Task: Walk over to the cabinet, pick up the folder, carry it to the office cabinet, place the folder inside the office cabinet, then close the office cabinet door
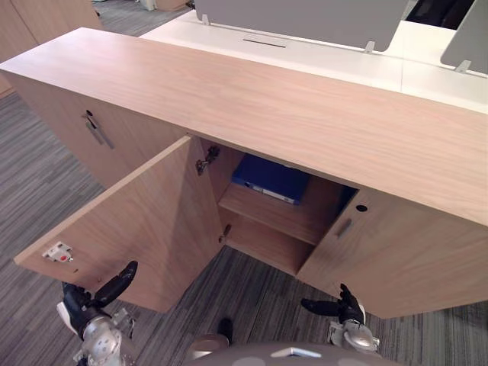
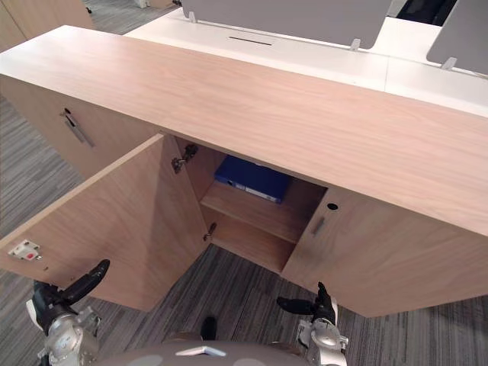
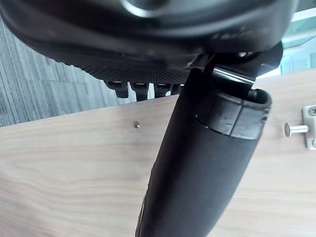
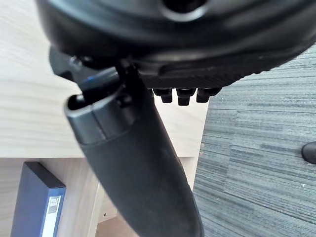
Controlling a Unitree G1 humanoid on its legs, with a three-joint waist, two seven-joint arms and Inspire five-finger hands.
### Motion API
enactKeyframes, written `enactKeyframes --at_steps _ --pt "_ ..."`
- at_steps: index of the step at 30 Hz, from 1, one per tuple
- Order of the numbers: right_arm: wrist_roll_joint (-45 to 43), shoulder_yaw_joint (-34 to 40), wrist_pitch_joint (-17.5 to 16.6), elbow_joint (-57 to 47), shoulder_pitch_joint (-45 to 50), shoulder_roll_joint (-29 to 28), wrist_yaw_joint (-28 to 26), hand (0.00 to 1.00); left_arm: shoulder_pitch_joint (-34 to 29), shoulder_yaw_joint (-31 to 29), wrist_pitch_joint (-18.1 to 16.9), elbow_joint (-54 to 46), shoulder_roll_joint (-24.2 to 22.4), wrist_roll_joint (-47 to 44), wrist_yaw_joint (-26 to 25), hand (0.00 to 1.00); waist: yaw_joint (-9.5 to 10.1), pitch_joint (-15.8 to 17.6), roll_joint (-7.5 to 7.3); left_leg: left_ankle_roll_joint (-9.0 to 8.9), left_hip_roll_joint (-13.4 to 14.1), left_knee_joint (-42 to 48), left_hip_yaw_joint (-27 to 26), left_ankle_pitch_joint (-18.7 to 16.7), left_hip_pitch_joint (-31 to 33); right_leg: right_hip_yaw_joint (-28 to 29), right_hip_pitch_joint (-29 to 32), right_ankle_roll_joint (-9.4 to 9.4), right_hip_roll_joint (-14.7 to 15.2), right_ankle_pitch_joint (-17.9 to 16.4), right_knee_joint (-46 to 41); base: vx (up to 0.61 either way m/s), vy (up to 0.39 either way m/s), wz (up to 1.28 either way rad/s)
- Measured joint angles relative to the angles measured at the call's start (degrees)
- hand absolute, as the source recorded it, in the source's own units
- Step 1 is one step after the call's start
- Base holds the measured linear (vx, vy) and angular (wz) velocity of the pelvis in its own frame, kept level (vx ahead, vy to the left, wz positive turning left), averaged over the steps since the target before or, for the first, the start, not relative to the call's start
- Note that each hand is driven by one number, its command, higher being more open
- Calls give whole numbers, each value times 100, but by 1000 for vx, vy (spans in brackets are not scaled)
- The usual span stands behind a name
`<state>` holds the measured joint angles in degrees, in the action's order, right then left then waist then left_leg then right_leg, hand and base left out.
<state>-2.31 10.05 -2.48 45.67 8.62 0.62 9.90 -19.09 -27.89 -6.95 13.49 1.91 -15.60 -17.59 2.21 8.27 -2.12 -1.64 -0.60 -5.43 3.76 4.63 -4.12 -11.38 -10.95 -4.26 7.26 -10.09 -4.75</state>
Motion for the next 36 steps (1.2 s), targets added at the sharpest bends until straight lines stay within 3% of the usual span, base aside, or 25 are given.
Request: enactKeyframes --at_steps 11,22,29,32,35,36 --pt "7 -130 -4 0 -41 -31 -215 100 -578 704 -13 -608 18 4 92 100 224 -13 -7 9 -68 27 87 7 99 115 47 -65 81 132 -76 31 26 8" --pt "228 -474 -1 12 179 0 -377 100 -1534 1406 -10 -1301 87 -198 955 100 247 -69 96 142 -84 0 9 152 313 133 224 -82 86 52 -19 -103 10 4" --pt "227 -539 -5 3 174 0 -374 100 -1662 1783 -7 -1515 235 -296 1174 100 265 -128 135 151 -112 30 -11 185 632 -89 401 -107 99 0 -83 -25 3 27" --pt "222 -588 -2 -100 191 -6 -367 100 -1603 1905 2 -1633 380 -319 1180 100 273 -129 132 155 -20 267 -357 192 1005 -250 596 -83 106 7 -237 28 -5 32" --pt "220 -502 -2 -362 219 -12 -347 100 -1542 1918 71 -1634 527 -415 1175 100 276 -130 118 162 101 883 -891 -242 1342 -289 652 -61 151 -5 -257 7 14 9" --pt "218 -432 -16 -461 218 -64 -331 100 -1522 1928 101 -1643 631 -417 1172 100 243 -102 4 347 154 1685 -1147 -572 1602 -316 711 -46 290 -56 -287 8 49 4"
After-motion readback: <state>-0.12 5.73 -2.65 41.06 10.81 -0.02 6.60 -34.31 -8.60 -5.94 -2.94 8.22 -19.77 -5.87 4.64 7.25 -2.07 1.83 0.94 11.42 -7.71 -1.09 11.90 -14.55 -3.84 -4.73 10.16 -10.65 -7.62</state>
